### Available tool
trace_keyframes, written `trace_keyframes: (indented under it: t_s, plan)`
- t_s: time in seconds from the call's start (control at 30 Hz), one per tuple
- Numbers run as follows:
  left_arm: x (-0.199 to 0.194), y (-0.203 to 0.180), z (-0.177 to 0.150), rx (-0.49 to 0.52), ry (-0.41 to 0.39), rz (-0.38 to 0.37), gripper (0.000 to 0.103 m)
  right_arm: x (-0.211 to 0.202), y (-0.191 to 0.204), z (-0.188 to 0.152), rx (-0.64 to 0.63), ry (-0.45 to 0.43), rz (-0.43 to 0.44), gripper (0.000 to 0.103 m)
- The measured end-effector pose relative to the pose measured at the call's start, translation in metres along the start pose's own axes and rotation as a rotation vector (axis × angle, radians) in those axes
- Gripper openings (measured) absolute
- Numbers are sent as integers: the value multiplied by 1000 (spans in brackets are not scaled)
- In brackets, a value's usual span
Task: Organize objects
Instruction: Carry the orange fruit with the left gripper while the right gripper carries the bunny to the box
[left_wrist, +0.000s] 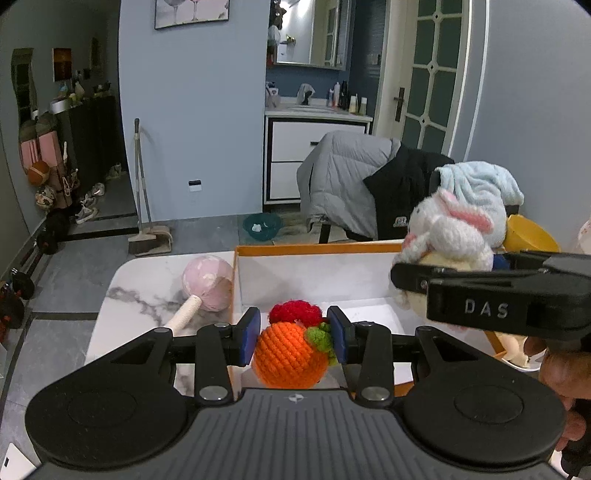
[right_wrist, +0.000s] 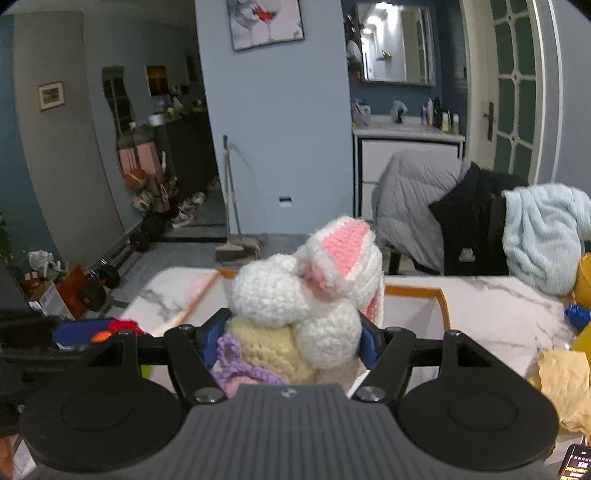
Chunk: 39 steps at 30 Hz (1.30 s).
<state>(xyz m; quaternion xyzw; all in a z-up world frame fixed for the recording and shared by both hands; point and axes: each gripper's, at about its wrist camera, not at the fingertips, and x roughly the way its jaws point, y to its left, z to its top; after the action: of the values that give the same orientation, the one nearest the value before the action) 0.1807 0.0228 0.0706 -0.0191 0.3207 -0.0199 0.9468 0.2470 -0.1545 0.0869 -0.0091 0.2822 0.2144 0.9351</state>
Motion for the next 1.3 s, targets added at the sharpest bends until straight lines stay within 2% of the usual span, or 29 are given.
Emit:
trace_keyframes:
  t_s: [0.2,0.7,1.1,1.2,1.3]
  plan:
    - [31,-7,-2,11,32,11,46,35,-20,-17,24,83,2,70]
    - [79,-10,-15,1,116,61,46,79,-23,-43,-5,184,4,70]
    - [89,-13,-21,15,140,86,47,83,-24,-46,-14,189,4,72]
    - [91,-14,-21,27,149,103,49,83,-24,-47,-8,193,1,73]
    - [90,-15,-20,28,137,134,62,80,-29,-46,47,178,0,74]
